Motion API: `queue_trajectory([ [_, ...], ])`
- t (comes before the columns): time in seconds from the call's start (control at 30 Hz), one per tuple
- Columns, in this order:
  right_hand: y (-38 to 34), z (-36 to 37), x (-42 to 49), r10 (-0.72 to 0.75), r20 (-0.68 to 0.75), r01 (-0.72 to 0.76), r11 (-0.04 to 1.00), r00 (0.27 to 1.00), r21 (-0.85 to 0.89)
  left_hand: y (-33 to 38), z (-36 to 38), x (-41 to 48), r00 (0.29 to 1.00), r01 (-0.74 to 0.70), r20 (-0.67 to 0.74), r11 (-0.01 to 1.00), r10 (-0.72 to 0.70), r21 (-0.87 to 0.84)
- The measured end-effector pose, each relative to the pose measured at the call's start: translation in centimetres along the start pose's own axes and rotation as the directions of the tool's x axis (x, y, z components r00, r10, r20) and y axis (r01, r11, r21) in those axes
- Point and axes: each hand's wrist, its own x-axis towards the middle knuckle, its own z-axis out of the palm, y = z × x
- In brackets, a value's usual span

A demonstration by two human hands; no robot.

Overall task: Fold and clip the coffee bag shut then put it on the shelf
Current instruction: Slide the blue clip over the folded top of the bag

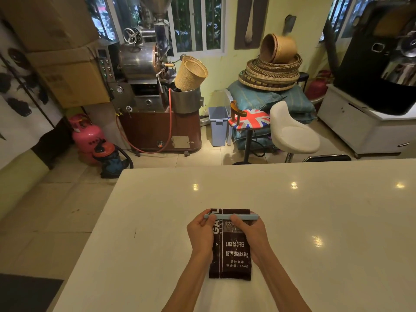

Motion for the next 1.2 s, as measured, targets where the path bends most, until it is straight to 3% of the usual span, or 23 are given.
queue_trajectory([
  [0.17, -0.2, 0.4, 0.2, -0.053, -0.001, 0.053, 0.999, 0.999, 0.001, 0.3, 0.9, 0.1, 0.999, -0.011, -0.038, 1.0, 0.011, -0.012],
  [0.23, -0.4, 0.3, 0.3, -0.055, -0.009, 0.055, 0.998, 0.998, 0.002, 0.5, 0.4, 0.2, 1.0, 0.002, 0.028, 1.0, -0.002, 0.0],
  [0.33, -0.9, -0.5, 0.3, -0.048, 0.019, 0.048, 0.999, 0.999, 0.018, 1.1, -1.4, 1.1, 0.94, 0.03, 0.34, 0.999, -0.024, -0.013],
  [0.4, -0.9, -1.0, 0.2, -0.017, 0.082, 0.014, 0.999, 0.996, 0.038, 1.7, -2.5, 1.8, 0.828, 0.094, 0.557, 0.995, -0.069, -0.016],
  [0.47, -0.6, -1.1, 0.0, 0.003, 0.13, -0.009, 0.999, 0.991, 0.047, 1.9, -2.9, 2.1, 0.747, 0.079, 0.659, 0.996, -0.09, 0.047],
  [0.5, -0.5, -1.1, -0.1, 0.006, 0.135, -0.011, 0.999, 0.991, 0.032, 1.9, -2.8, 1.9, 0.749, 0.026, 0.658, 0.997, -0.071, 0.078],
  [0.6, -0.2, -0.8, 0.0, -0.012, 0.119, 0.017, 0.999, 0.993, -0.033, 1.0, -2.3, 1.0, 0.857, -0.109, 0.514, 0.988, 0.038, 0.11],
  [0.73, 0.4, -0.6, 0.2, -0.03, 0.075, 0.036, 0.997, 0.997, -0.074, 0.0, -1.9, 0.4, 0.938, -0.089, 0.342, 0.991, 0.05, 0.099],
  [0.87, 0.9, -0.4, 0.1, -0.016, 0.059, 0.02, 0.997, 0.998, -0.07, -0.5, -1.5, 0.3, 0.974, -0.061, 0.223, 0.993, 0.036, 0.104],
  [0.97, 1.1, -0.6, 0.4, 0.005, 0.049, -0.003, 1.0, 0.999, -0.031, -0.5, -1.3, 0.6, 0.971, -0.069, 0.235, 0.991, 0.041, 0.112],
  [1.1, 1.4, -0.8, 0.4, 0.012, 0.02, -0.014, 0.997, 1.0, 0.082, -0.9, -1.2, 0.9, 0.923, -0.123, 0.384, 0.972, 0.038, 0.201],
  [1.2, 1.1, -0.7, 0.2, 0.004, 0.032, -0.008, 0.992, 0.999, 0.124, -2.3, -1.5, 0.5, 0.941, -0.11, 0.338, 0.958, 0.014, 0.266],
])
